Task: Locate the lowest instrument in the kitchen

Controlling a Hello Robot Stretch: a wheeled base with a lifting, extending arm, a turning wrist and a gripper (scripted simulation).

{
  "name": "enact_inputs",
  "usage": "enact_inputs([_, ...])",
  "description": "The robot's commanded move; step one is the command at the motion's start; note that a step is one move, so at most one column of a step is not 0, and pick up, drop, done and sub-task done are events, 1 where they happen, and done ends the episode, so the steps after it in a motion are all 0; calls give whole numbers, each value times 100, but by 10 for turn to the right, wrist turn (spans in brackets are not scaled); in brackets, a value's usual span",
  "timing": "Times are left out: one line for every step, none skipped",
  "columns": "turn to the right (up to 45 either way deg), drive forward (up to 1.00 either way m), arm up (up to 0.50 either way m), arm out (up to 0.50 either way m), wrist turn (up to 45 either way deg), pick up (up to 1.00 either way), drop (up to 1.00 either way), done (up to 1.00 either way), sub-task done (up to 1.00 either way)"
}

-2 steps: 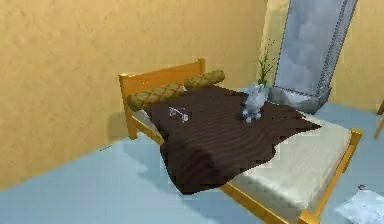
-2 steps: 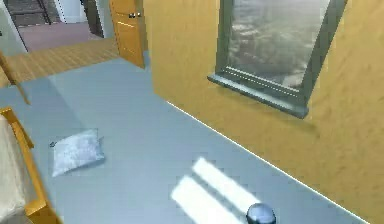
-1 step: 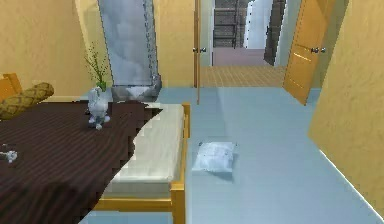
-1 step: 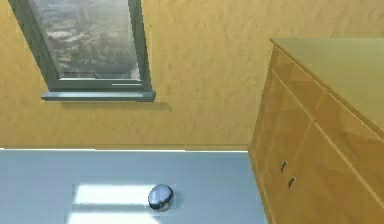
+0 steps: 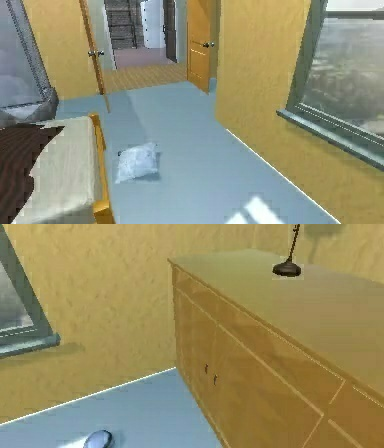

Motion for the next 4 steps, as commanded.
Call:
enact_inputs([0, 65, 0, 0, 0, 0, 0, 0, 0])
enact_inputs([-150, 0, 0, 0, 0, 0, 0, 0, 0])
enact_inputs([-30, 0, 0, 0, 0, 0, 0, 0, 0])
enact_inputs([450, 0, 0, 0, 0, 0, 0, 0, 0])
